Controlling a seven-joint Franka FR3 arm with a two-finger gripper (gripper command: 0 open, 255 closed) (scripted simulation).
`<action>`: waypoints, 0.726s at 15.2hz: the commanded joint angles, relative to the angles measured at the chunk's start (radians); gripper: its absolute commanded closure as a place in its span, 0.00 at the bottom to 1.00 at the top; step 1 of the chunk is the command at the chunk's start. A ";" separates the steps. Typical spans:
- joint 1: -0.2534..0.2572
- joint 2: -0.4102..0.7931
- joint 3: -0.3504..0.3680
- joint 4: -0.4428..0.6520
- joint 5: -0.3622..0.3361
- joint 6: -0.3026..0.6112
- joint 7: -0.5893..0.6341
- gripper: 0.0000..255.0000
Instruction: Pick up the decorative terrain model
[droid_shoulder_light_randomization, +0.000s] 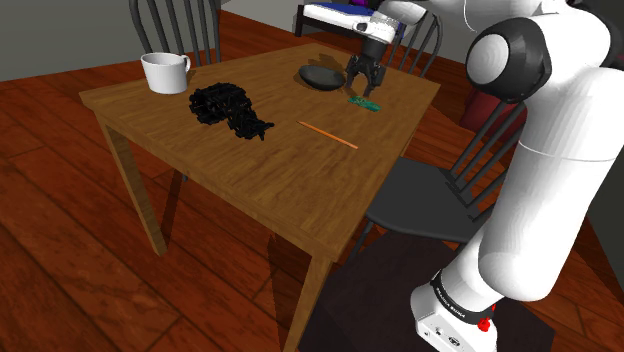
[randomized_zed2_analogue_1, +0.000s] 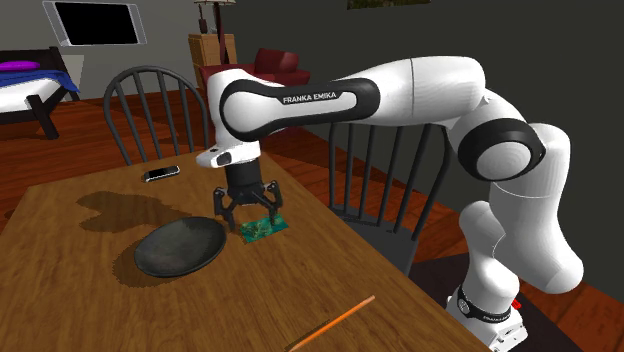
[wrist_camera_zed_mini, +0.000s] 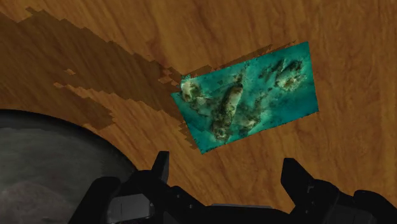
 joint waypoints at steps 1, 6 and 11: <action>0.003 -0.001 0.001 -0.027 0.001 0.025 -0.009 0.00; 0.009 -0.003 0.002 -0.065 0.001 0.061 -0.015 1.00; 0.008 -0.003 0.002 -0.063 0.001 0.060 -0.015 1.00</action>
